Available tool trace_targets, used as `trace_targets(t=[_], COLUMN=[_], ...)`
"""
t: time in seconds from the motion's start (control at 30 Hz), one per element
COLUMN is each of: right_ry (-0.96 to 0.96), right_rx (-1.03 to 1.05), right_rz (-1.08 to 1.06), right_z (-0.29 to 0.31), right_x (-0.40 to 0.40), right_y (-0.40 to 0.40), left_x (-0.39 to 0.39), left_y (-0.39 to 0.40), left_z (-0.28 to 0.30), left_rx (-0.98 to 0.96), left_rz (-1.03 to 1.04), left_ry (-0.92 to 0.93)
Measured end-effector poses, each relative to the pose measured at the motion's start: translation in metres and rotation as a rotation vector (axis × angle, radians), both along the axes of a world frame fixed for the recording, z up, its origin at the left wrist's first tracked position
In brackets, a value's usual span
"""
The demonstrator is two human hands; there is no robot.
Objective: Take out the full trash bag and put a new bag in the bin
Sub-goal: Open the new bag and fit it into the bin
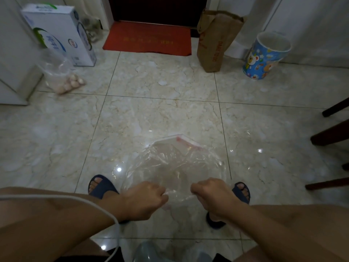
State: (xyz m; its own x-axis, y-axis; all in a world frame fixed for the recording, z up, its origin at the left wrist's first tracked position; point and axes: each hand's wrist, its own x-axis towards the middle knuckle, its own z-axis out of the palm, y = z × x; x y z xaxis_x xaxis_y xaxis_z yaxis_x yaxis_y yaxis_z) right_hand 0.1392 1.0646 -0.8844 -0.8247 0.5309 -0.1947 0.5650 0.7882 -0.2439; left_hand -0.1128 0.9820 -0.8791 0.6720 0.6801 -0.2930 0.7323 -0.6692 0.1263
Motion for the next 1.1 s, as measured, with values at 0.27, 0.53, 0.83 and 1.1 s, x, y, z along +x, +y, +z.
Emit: trace_targets(t=[0.27, 0.53, 0.83, 1.1], right_ry=[-0.221, -0.441, -0.190, -0.044], right_rx=[0.026, -0.005, -0.196, -0.160], right_rz=[0.309, 0.295, -0.106, -0.508], right_z=[-0.021, -0.018, -0.014, -0.011], right_x=[0.002, 0.012, 0.026, 0.016], right_y=[-0.027, -0.030, -0.003, 0.016], left_x=[-0.004, -0.026, -0.042, -0.021], left_y=[-0.014, -0.012, -0.006, 0.003], left_z=[-0.020, -0.036, -0.030, 0.002], left_rx=[-0.247, -0.322, -0.413, -0.369], left_rz=[0.017, 0.144, 0.299, 0.306], left_ry=[0.236, 0.185, 0.174, 0.230])
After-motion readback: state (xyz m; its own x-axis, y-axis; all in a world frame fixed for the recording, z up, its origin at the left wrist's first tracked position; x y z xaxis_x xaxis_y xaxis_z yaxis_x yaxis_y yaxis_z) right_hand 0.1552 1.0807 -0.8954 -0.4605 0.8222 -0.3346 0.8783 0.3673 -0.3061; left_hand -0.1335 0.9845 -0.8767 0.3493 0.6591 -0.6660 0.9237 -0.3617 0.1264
